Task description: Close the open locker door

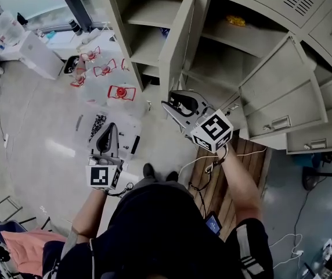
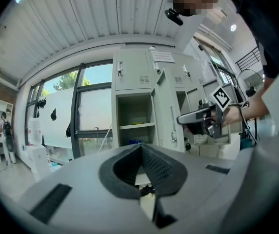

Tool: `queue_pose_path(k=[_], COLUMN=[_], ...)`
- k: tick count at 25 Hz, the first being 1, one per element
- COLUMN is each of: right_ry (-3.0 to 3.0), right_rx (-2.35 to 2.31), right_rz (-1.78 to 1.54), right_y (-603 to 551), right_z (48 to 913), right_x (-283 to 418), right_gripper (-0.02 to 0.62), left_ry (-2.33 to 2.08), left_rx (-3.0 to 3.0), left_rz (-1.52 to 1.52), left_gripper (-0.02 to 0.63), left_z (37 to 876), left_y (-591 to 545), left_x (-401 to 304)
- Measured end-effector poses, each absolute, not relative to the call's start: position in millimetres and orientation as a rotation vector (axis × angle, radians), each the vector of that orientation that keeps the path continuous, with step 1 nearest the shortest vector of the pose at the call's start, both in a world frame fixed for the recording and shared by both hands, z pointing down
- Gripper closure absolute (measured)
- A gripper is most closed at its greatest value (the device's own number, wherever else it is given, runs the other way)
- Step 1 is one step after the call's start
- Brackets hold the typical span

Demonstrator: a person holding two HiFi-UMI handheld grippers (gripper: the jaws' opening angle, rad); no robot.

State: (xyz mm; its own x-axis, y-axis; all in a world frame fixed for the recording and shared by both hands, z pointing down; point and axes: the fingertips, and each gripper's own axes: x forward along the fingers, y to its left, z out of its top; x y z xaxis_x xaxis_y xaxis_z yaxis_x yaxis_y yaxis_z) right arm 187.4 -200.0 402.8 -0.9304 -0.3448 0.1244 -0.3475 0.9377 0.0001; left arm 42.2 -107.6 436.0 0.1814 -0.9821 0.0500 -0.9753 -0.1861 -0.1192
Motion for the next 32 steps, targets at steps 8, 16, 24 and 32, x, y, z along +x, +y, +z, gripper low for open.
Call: queue_pose_path(k=[8, 16, 24, 32], right_ry=[-2.952, -2.933, -2.898, -2.840], right_rx=[0.641, 0.741, 0.842, 1.017], right_rz=[0.033, 0.027, 0.029, 0.021], right_y=[-209, -218, -226, -247], right_z=[403, 403, 402, 403], right_x=[158, 139, 117, 83], right_gripper=[0.483, 0.485, 0.485, 0.486], left_ry=[2.000, 2.054, 2.048, 1.891], left_rx=[-2.329, -2.257, -2.251, -2.345], left_rz=[-0.193, -0.225, -0.250, -0.229], left_gripper=[0.603, 0.603, 0.603, 0.603], left_z=[435, 432, 430, 428], left_y=[-100, -91, -84, -110], left_x=[25, 13, -4, -40])
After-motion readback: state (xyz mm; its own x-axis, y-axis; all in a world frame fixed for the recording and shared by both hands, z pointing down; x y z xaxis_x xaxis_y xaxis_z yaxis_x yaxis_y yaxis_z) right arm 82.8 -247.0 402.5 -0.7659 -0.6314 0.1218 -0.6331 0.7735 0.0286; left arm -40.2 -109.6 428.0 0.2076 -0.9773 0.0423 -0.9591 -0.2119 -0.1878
